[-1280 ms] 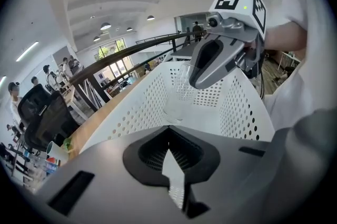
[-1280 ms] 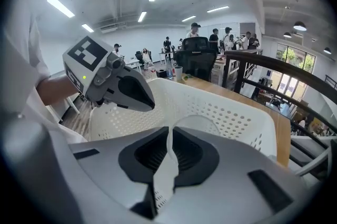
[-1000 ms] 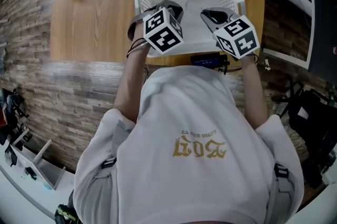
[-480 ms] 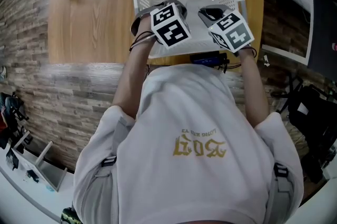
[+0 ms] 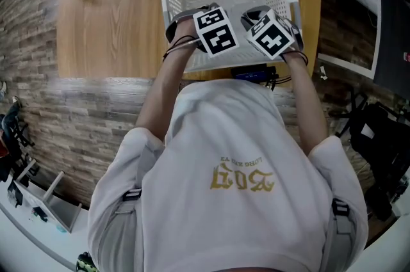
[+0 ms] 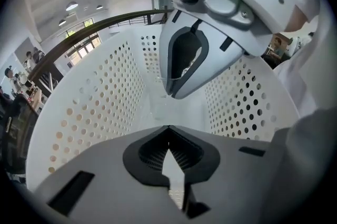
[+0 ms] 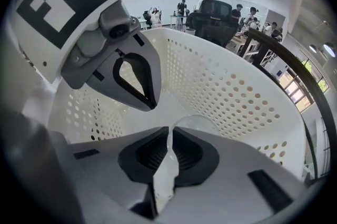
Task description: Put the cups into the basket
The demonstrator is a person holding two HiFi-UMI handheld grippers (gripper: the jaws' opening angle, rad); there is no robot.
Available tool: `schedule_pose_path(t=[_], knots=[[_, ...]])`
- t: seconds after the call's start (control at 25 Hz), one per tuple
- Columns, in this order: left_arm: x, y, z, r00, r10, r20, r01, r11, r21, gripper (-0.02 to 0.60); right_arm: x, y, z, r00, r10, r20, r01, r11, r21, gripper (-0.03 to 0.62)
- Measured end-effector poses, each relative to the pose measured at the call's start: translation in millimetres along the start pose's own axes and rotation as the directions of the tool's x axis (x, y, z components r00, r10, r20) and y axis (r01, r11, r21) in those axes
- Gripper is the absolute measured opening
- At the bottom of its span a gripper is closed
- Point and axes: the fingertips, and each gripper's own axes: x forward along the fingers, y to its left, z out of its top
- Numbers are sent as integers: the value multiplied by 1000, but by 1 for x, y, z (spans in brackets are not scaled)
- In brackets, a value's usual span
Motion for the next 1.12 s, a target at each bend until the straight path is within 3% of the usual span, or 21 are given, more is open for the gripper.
schedule_pose_path(t=[0.28, 0.64, 1.12], knots=[[9, 0, -5, 999, 6, -40, -4, 999, 35, 8, 12, 1, -12, 997, 15, -78, -17, 999, -35, 28], [15, 1, -5, 999, -2, -38, 3, 1000, 29, 8, 20, -16, -36, 976, -86, -202, 71, 994, -84, 28], [24, 5, -6, 999, -15, -46, 16, 1000, 3, 8, 25, -9, -36, 980, -25, -197, 15, 999, -50, 28]])
